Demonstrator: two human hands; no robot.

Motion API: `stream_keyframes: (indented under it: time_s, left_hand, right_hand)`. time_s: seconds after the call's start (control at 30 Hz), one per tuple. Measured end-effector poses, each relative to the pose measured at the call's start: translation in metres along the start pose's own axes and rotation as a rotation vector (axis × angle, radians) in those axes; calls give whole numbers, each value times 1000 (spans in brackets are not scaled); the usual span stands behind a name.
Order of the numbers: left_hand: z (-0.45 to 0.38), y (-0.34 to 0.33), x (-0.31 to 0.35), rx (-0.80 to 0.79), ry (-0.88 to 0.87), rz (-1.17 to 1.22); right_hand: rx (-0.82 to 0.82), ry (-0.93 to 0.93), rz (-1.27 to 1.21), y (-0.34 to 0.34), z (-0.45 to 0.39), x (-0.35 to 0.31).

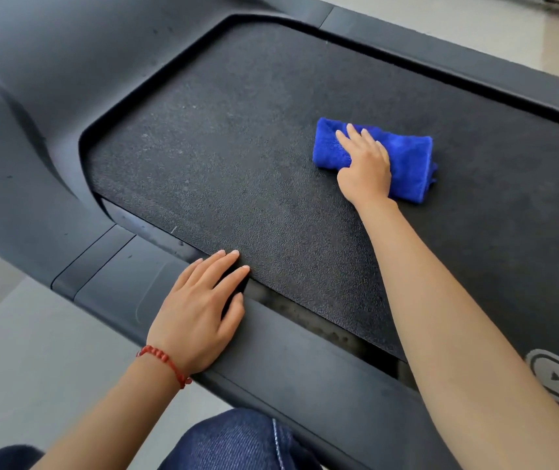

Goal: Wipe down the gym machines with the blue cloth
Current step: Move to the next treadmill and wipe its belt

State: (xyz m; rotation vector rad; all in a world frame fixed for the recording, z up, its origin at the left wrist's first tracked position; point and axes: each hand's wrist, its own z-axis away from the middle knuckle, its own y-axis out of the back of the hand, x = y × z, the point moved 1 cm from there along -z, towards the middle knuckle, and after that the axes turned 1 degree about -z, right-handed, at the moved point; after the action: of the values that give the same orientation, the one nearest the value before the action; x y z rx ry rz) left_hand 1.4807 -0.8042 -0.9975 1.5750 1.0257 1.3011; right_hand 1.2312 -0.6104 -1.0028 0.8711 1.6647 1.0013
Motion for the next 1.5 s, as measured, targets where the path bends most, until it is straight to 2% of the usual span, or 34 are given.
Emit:
stream_keyframes:
  time_s: [0.47, 0.7, 0.8, 1.03, 1.37, 1.5]
  left_hand:
    - [2, 0, 2, -13, 33, -66]
    - [-2, 3, -3, 36, 5, 102]
    - [-4, 11, -15, 57, -6, 120]
    - [-20, 30, -71, 64, -63, -4]
    - [-20, 48, -147, 34, -143, -112]
    - [-21, 49, -150, -17, -84, -66]
  right_hand:
    - [-34, 125, -72, -2, 83, -42]
    - [-12, 149, -125, -7, 128, -67]
    - [-28, 136, -132, -7, 142, -76]
    - [-38, 24, -139, -5, 165, -101]
    - [-71, -111, -107, -2, 161, -113]
    - [-57, -163, -121, -4, 161, -118]
